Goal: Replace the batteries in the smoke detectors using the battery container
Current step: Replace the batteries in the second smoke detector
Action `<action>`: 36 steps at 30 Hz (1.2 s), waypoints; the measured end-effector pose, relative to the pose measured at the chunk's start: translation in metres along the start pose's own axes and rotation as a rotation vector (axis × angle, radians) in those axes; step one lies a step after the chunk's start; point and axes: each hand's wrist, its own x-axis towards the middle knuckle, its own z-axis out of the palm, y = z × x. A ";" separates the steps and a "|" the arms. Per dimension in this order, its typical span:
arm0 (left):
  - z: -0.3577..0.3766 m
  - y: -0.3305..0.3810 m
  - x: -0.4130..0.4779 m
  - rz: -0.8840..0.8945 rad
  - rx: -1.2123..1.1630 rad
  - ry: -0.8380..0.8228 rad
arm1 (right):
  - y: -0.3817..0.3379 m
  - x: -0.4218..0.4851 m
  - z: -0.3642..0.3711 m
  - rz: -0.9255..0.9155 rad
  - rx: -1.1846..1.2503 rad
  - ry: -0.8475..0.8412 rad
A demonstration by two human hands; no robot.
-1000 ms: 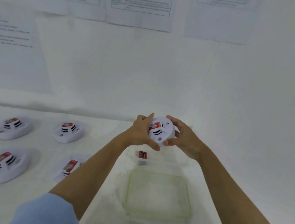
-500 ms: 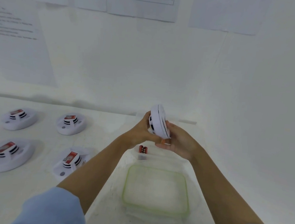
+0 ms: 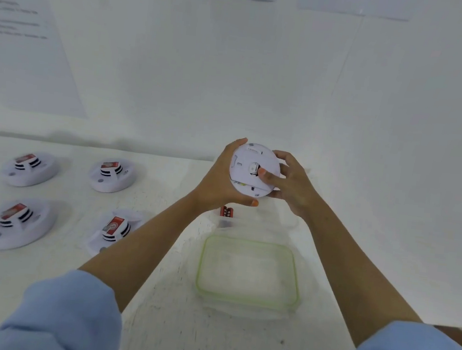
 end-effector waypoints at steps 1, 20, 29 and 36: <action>0.000 -0.001 0.000 0.001 0.004 0.009 | 0.000 0.000 0.000 -0.003 -0.011 -0.004; 0.003 -0.008 -0.002 0.097 0.002 0.074 | -0.012 -0.001 -0.006 -0.030 -0.191 -0.101; 0.001 -0.013 -0.007 0.059 -0.023 0.141 | -0.018 -0.003 -0.003 -0.331 -0.738 -0.077; -0.001 -0.010 -0.006 0.092 -0.051 0.107 | -0.031 -0.006 0.010 -0.475 -1.170 -0.136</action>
